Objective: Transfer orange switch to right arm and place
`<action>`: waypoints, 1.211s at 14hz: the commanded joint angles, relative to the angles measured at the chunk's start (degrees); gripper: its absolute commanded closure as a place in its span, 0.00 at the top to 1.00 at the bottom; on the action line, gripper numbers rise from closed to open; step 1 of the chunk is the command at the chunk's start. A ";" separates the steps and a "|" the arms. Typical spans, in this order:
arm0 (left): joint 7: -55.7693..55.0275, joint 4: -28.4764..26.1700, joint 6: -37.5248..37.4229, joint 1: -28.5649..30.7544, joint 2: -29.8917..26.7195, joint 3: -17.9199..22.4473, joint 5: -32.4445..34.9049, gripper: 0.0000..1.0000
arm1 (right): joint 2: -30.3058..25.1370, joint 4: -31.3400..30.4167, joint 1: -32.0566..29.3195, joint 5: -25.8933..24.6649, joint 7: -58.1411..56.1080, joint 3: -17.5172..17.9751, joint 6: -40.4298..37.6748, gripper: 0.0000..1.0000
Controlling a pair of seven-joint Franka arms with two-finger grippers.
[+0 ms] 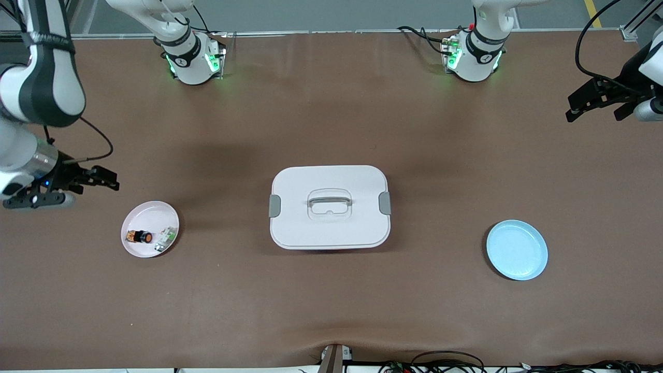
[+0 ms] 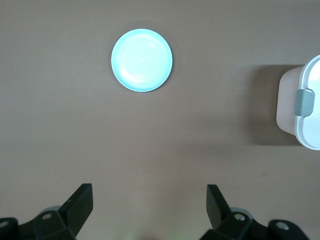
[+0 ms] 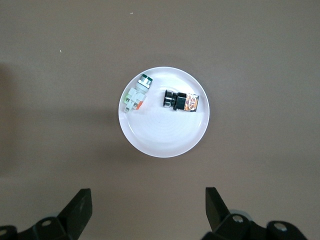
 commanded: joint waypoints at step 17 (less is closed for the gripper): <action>0.58 -0.44 0.01 0.17 -0.89 0.25 -0.98 1.00 | -2.67 24.47 -0.08 -1.50 4.15 0.26 -25.45 1.00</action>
